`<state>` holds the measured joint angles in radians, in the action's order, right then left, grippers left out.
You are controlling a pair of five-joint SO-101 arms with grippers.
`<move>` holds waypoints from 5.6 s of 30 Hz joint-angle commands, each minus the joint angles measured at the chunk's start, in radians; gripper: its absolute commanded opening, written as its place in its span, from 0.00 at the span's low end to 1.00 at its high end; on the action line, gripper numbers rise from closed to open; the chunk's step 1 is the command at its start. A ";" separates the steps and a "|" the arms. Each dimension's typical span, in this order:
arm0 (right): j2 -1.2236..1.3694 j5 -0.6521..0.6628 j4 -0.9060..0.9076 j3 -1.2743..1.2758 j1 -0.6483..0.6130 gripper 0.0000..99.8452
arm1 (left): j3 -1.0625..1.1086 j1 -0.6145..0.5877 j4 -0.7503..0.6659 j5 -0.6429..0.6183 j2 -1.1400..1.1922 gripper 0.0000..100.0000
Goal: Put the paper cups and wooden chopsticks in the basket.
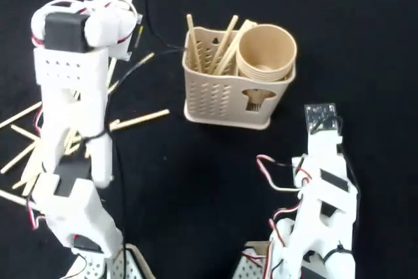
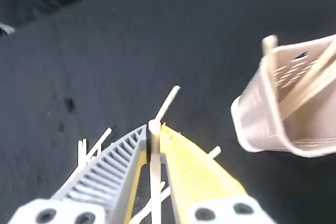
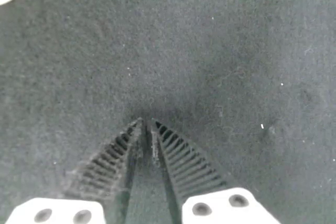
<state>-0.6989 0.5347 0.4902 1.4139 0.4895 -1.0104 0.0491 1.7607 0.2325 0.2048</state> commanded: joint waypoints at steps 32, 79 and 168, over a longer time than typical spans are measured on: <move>-0.021 -0.011 -0.021 -0.008 0.006 0.02 | 0.013 0.203 -0.649 -0.508 -0.278 0.03; -0.021 -0.011 -0.021 -0.010 0.006 0.02 | 1.520 0.305 -1.226 -0.239 -0.821 0.19; -0.021 -0.011 -0.021 -0.010 0.006 0.02 | 1.021 -0.070 -0.324 0.580 0.046 0.11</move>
<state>-0.6989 0.5347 0.4902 1.4139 0.4895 0.0161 -0.0153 1.4906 0.7741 0.2248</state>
